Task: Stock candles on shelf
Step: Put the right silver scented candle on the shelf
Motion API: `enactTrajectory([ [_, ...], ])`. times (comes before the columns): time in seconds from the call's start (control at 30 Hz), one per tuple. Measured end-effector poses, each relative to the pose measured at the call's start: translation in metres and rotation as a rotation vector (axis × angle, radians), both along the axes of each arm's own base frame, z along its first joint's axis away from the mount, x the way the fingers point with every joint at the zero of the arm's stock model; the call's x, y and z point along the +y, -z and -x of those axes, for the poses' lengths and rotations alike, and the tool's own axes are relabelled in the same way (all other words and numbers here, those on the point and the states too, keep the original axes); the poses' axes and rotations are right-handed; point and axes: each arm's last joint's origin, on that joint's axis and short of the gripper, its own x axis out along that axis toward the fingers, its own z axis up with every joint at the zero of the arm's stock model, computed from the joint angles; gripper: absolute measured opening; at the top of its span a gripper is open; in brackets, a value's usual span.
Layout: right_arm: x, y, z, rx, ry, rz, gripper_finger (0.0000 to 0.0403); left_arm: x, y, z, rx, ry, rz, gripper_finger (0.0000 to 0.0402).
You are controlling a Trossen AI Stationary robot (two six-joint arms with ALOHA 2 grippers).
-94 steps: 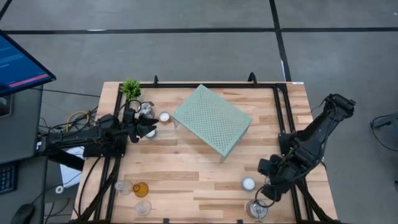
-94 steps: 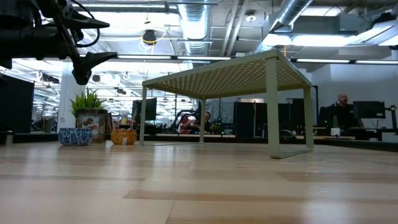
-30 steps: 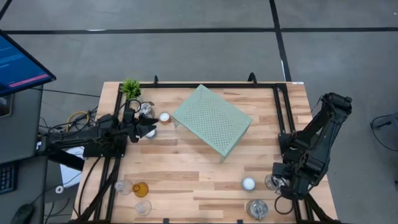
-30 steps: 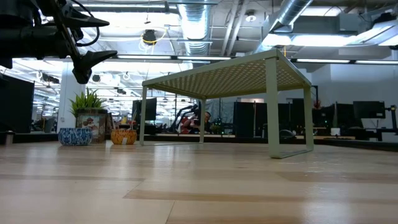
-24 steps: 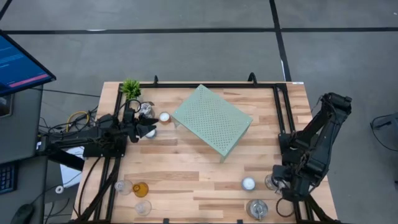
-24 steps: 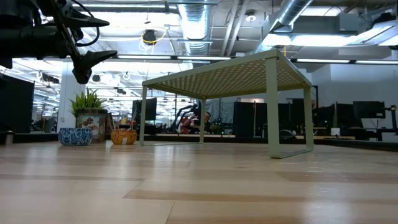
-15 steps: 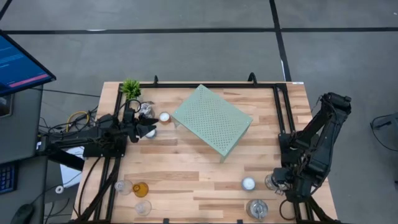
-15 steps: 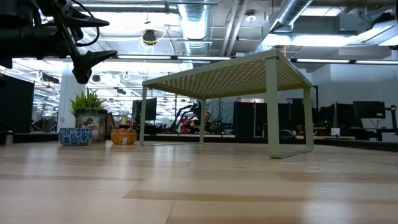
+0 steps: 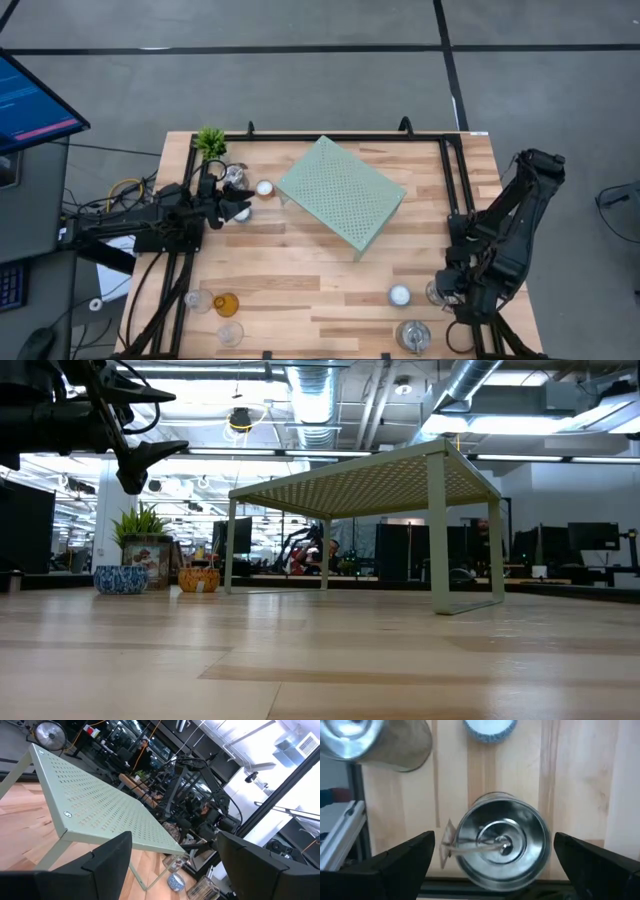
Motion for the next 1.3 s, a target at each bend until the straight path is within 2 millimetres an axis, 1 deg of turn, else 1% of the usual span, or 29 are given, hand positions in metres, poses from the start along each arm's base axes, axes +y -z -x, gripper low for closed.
enactTrajectory([
  [0.27,-0.003,0.014,-0.001,0.035,0.029,-0.018,0.04,0.0,0.0,0.0,-0.003,0.0,0.0,0.0294],
  [0.57,-0.003,0.015,0.0,0.048,0.023,-0.021,0.04,0.0,0.0,0.0,-0.003,0.0,0.0,0.0294],
  [0.83,-0.005,0.03,-0.001,0.045,0.031,-0.039,0.04,0.0,0.0,0.0,-0.003,0.0,-0.001,0.0294],
  [1.07,-0.007,0.035,0.0,0.051,0.031,-0.029,0.04,0.0,0.0,0.0,-0.003,0.0,-0.001,0.0294],
  [1.3,-0.008,0.036,0.0,0.043,0.016,-0.018,0.04,0.0,0.0,0.0,-0.003,0.0,-0.001,0.0294],
])
